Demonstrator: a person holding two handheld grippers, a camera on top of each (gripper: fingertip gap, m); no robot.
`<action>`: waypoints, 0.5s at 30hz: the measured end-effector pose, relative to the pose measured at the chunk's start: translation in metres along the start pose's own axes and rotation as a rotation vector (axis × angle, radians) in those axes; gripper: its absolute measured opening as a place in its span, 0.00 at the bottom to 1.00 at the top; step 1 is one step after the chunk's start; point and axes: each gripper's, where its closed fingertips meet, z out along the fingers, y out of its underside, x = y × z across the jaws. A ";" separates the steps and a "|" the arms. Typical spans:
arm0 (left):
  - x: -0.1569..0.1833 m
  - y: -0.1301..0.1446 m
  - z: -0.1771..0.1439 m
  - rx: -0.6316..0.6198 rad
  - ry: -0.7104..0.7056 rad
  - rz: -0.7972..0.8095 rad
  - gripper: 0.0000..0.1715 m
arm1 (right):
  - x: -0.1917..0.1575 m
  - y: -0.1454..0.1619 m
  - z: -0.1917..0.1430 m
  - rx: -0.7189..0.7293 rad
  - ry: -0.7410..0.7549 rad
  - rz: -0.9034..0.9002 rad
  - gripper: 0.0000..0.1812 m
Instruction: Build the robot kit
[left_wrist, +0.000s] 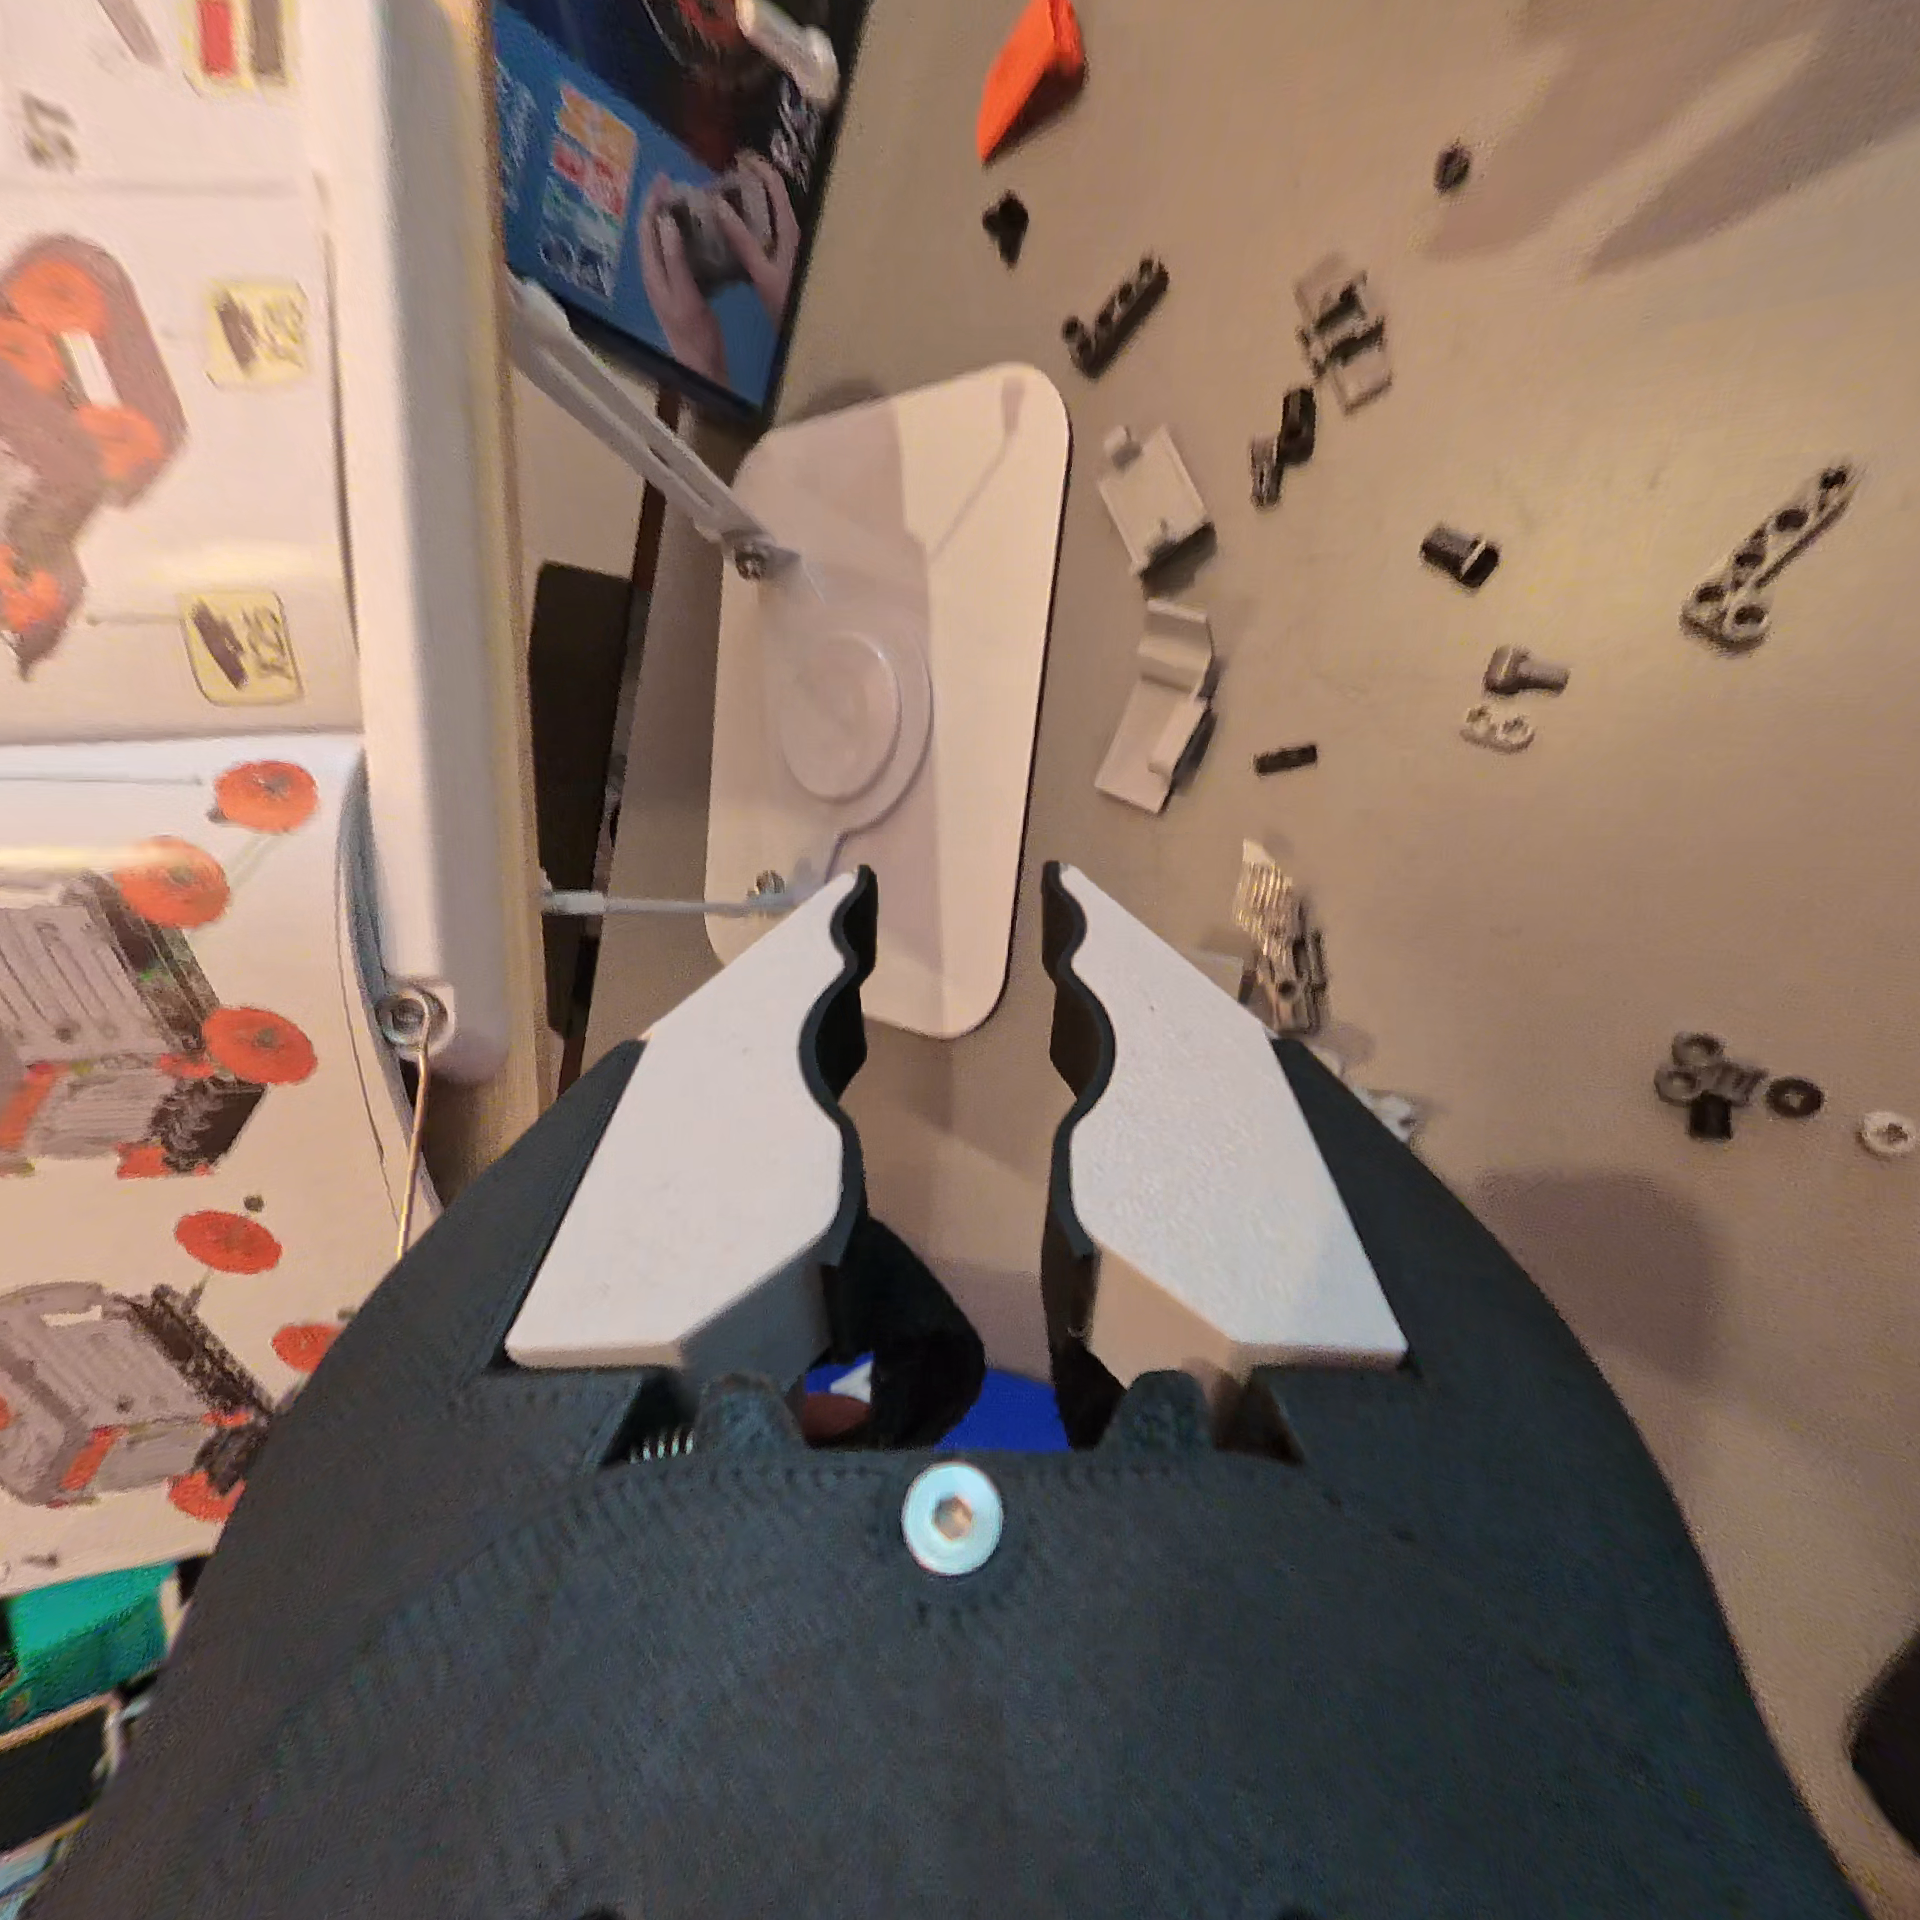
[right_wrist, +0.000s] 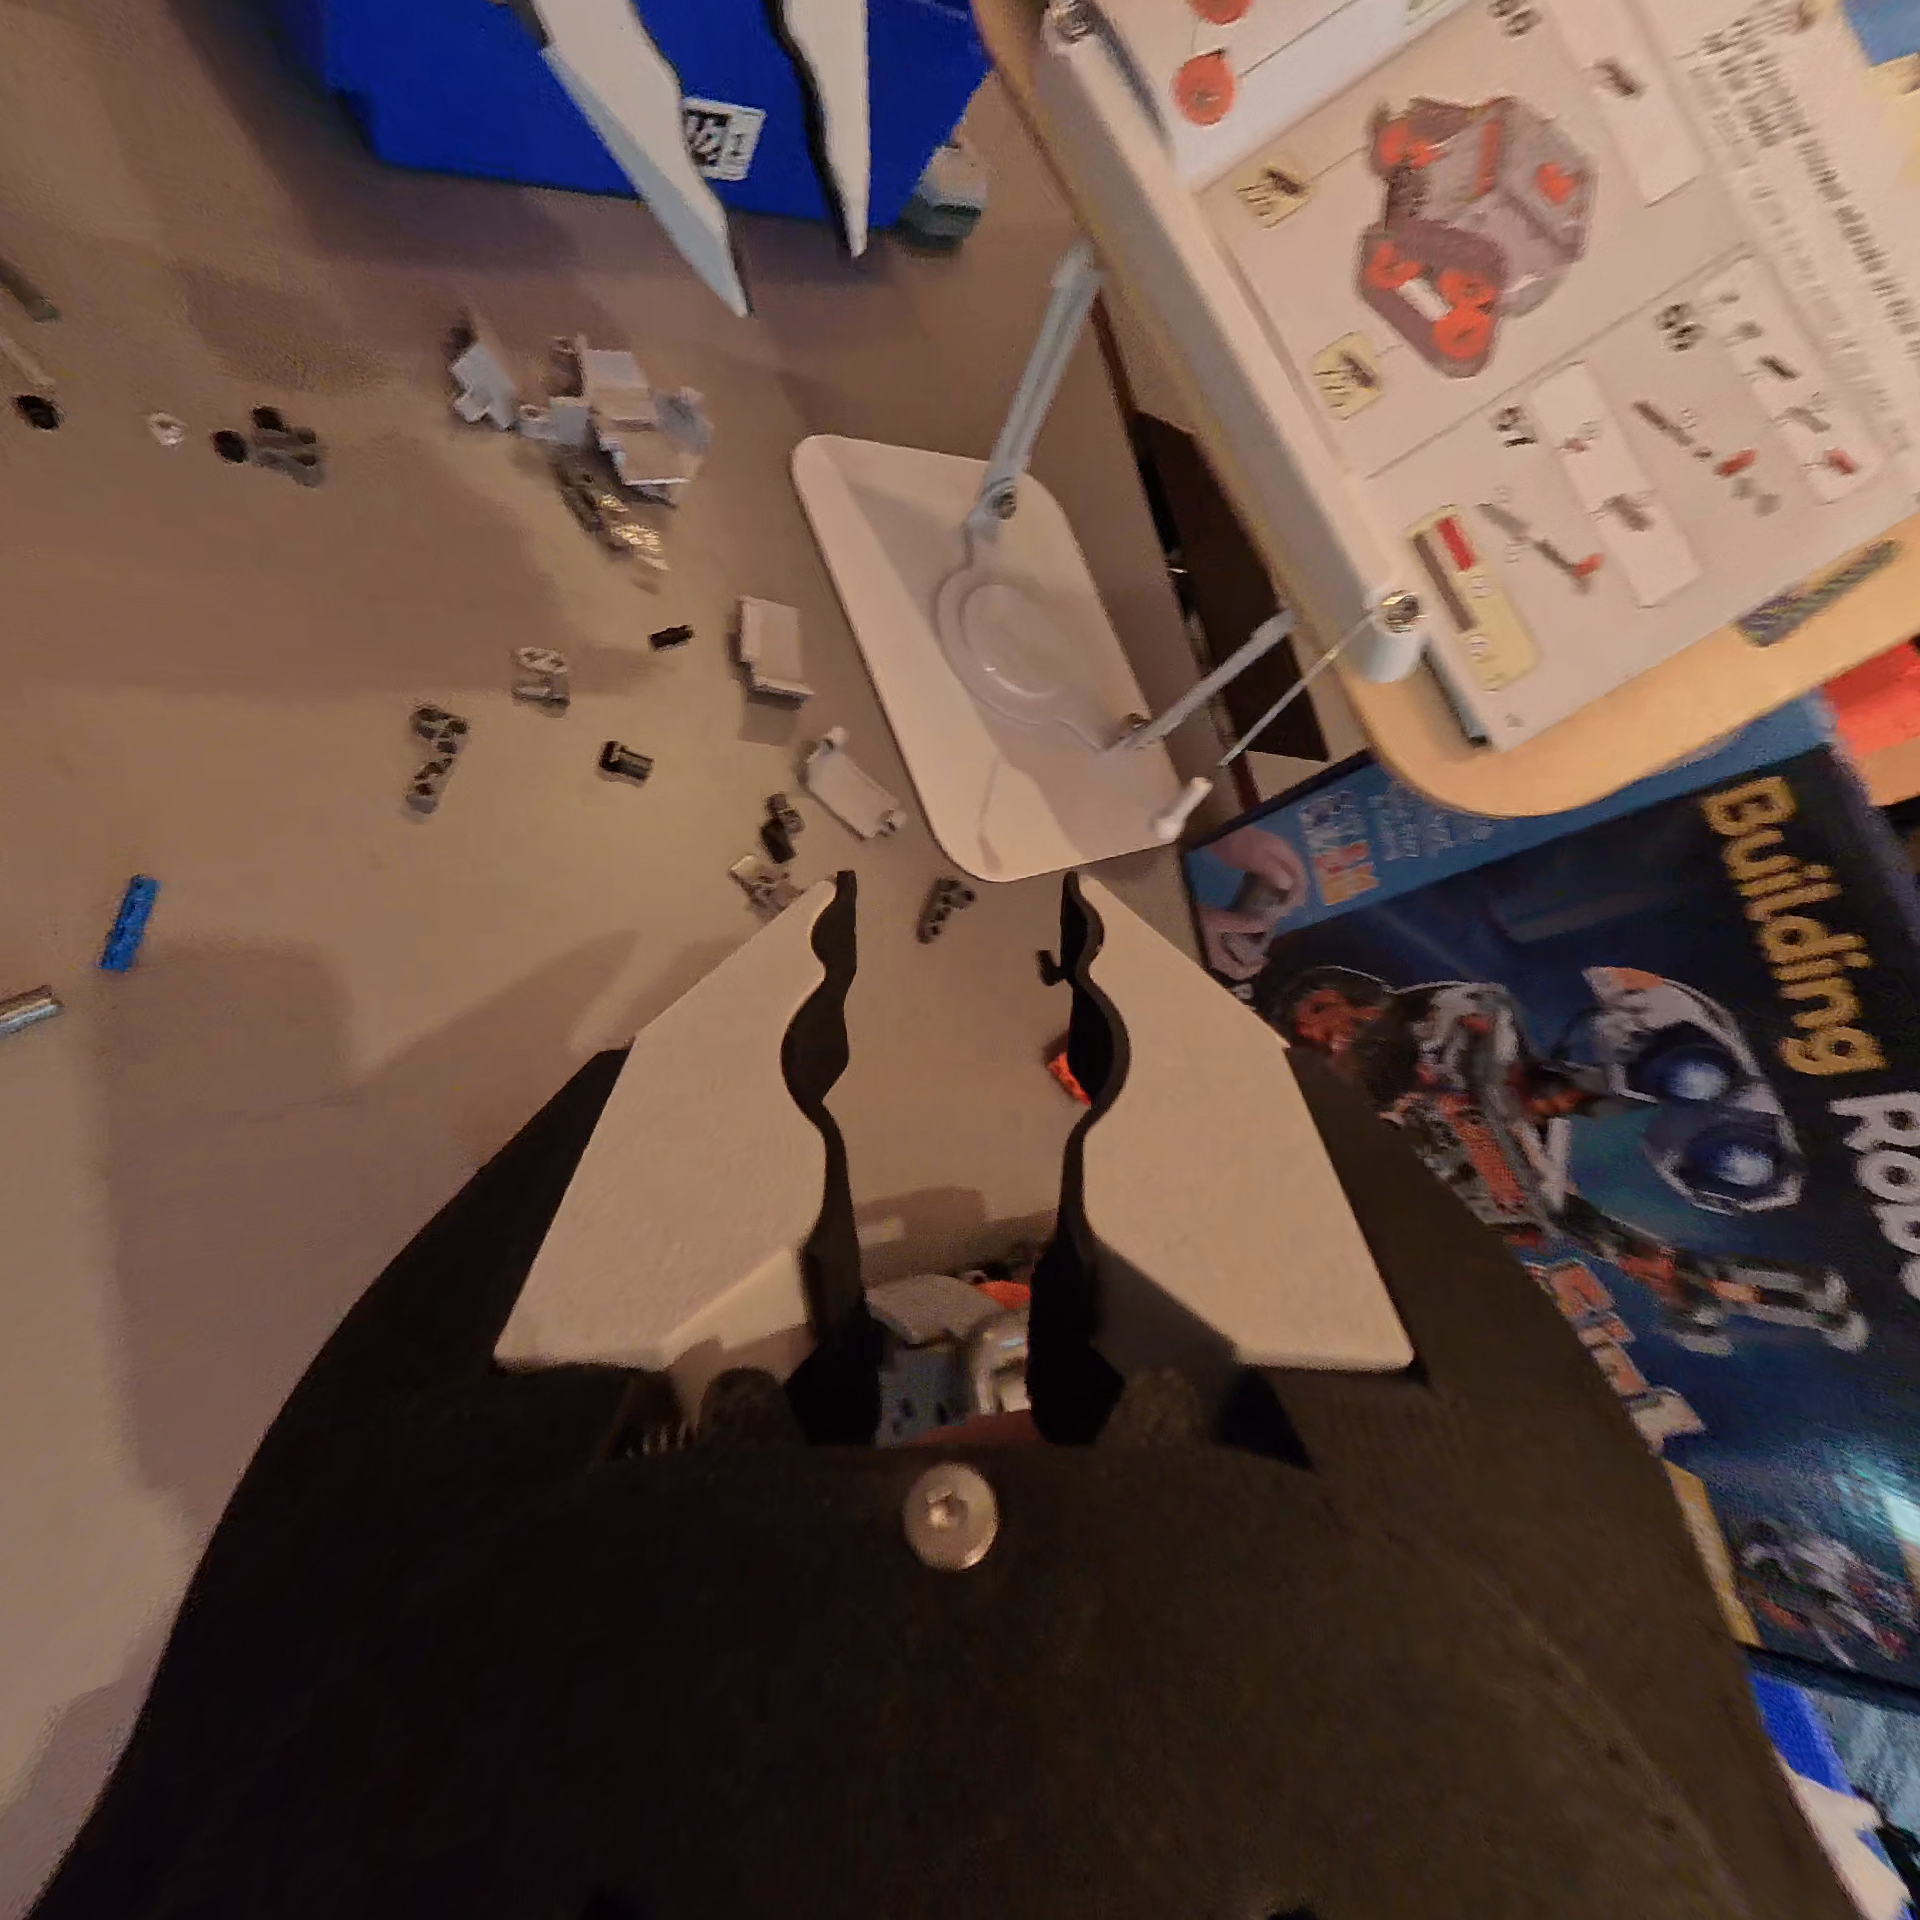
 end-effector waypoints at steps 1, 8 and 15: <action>-0.002 0.008 -0.002 -0.023 -0.003 -0.006 0.18 | -0.008 0.003 0.004 -0.001 -0.019 -0.002 0.20; -0.032 0.053 -0.060 -0.099 -0.079 -0.102 0.17 | -0.042 0.015 0.026 0.009 -0.091 0.003 0.11; -0.079 0.122 -0.121 -0.296 -0.166 -0.190 0.16 | -0.068 -0.006 0.025 0.060 -0.122 -0.056 0.10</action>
